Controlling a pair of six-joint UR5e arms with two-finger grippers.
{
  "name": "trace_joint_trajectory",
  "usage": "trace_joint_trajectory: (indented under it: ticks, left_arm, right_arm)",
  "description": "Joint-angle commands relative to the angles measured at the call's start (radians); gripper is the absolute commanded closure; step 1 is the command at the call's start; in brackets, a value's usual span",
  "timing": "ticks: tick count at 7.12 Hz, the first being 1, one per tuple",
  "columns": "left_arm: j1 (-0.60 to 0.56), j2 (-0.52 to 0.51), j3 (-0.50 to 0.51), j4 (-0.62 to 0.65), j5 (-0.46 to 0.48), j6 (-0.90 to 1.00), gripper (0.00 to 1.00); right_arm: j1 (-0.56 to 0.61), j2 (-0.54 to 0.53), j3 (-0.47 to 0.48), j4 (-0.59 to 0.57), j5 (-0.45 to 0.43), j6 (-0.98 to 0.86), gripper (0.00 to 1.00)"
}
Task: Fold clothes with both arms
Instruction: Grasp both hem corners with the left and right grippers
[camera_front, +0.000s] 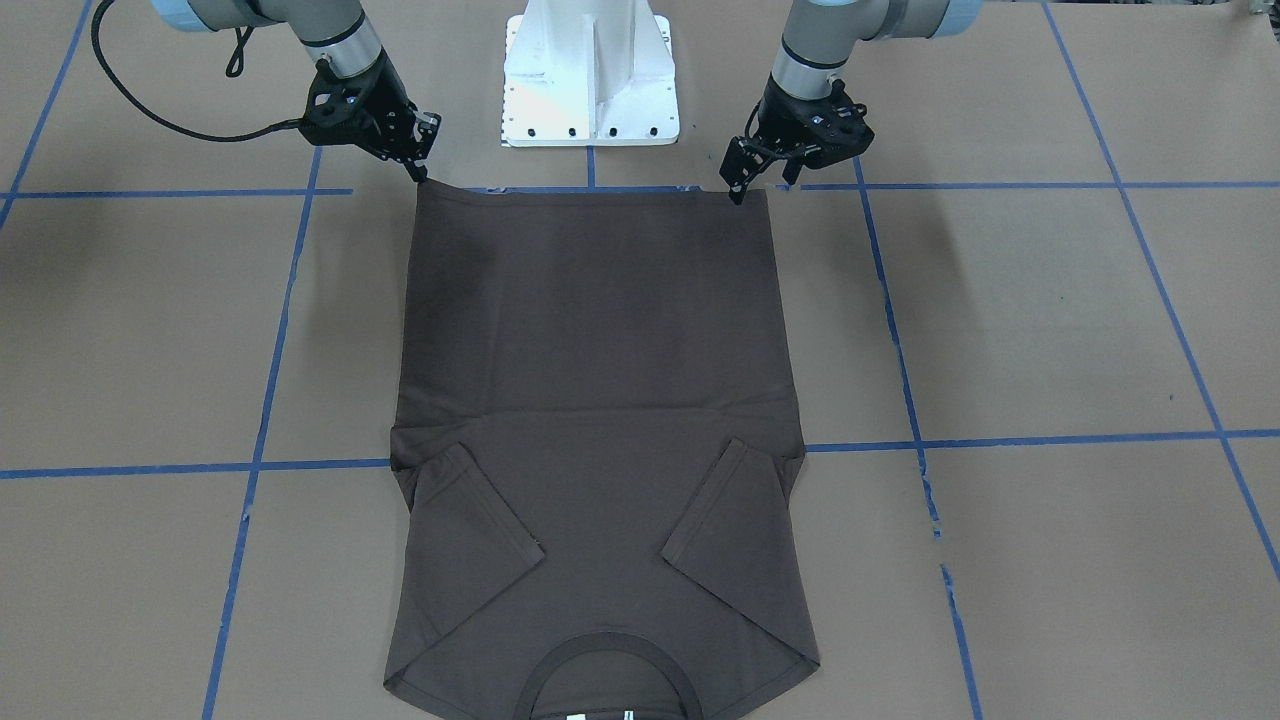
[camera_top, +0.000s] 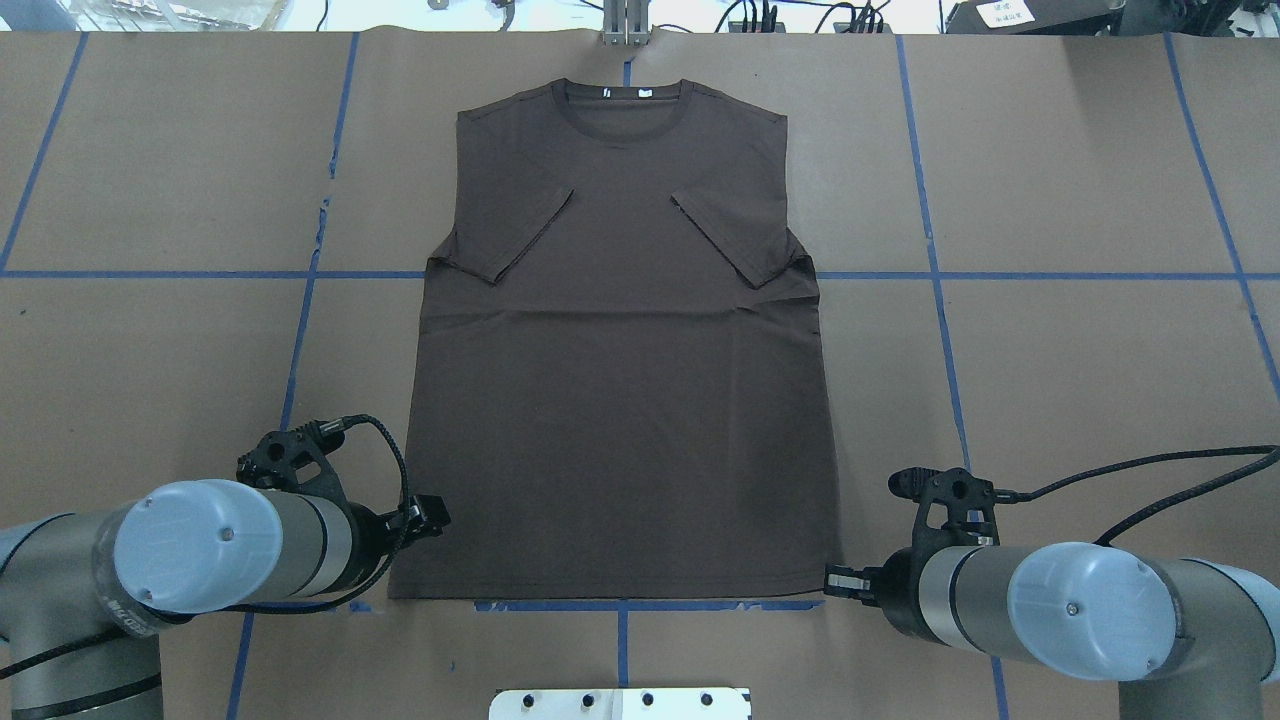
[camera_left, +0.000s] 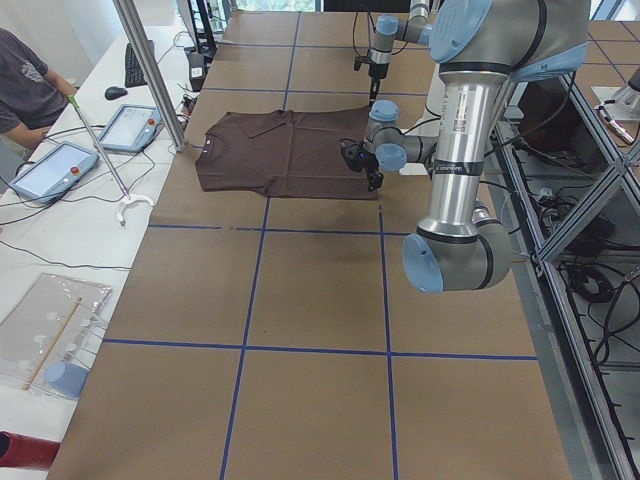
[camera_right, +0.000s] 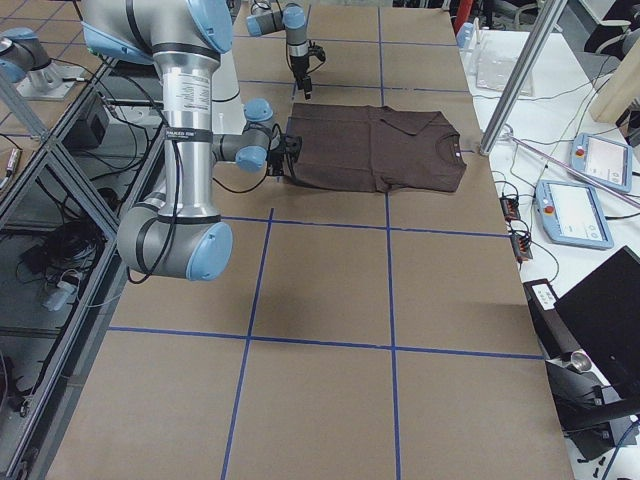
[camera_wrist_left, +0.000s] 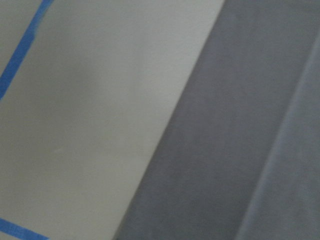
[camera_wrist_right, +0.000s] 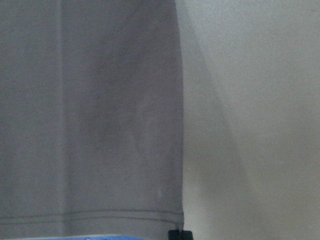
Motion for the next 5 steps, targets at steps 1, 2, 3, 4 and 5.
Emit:
trace_joint_trajectory:
  ticks: [1,2,3,4,5]
  left_arm:
    - [0.026,-0.005,0.038,0.001,0.016,-0.02,0.06]
    - [0.046,-0.007,0.05,0.001,0.022,-0.04,0.06]
    - [0.052,-0.005,0.052,0.001,0.022,-0.048,0.07]
    - [0.06,-0.008,0.057,0.001,0.022,-0.054,0.1]
    - [0.06,-0.011,0.057,0.001,0.022,-0.06,0.14]
  right_arm:
    - [0.002,0.0,0.003,0.0,0.001,0.0,1.0]
    - [0.003,0.0,0.003,0.0,0.001,0.0,1.0]
    - [0.003,0.0,0.005,0.0,0.001,0.0,1.0]
    - [0.006,-0.002,0.005,0.0,0.001,0.0,1.0]
    - [0.011,-0.003,0.005,0.0,0.001,0.0,1.0]
